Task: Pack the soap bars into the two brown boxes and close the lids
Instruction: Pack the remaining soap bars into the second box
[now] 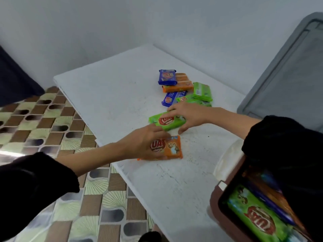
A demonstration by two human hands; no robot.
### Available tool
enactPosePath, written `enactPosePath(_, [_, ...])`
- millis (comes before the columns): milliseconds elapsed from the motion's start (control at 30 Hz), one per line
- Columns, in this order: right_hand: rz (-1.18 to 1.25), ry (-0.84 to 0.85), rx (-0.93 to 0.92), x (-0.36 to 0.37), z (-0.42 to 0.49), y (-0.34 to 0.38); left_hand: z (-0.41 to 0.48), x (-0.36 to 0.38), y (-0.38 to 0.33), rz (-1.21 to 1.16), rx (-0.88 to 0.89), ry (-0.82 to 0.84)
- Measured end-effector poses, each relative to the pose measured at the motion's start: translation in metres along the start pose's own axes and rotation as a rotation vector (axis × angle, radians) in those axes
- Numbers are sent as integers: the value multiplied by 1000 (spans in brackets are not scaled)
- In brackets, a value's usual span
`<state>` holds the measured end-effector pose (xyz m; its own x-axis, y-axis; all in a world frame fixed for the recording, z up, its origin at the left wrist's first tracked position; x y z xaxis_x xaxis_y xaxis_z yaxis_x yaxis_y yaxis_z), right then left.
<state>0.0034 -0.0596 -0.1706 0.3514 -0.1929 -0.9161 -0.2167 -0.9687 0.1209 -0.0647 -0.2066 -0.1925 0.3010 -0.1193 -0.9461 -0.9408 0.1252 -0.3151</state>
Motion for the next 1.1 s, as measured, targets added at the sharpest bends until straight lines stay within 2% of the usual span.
enactPosePath(200, [-246, -53, -42, 17, 4, 1, 5, 6, -4, 30, 62, -13])
enactPosePath(400, [-127, -73, -79, 13, 13, 6, 13, 5, -7, 56, 64, 17])
enactPosePath(567, [-31, -131, 33, 0, 7, 7, 20, -6, -13, 84, 104, 82])
enactPosePath(700, [99, -306, 109, -32, -28, 9, 20, -37, -18, 85, 182, 40])
enactPosePath(933, [86, -480, 392, -84, -140, -3, 27, -110, -72, 261, 524, -62])
enactPosePath(1100, [110, -532, 577, -81, -243, 2, 35, -139, -135, 241, 703, -78])
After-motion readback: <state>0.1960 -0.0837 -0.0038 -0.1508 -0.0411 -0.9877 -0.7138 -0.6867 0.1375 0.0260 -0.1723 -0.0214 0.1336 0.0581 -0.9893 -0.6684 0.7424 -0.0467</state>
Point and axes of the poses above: each hand's wrist, its own z-axis towards the middle knuckle, its own x-axis out of the palm, y = z × x, the point moved 4 cm from there along z, towards the middle knuckle, and after that the axes turned 3 degrees about x, right-handed, at the moved point
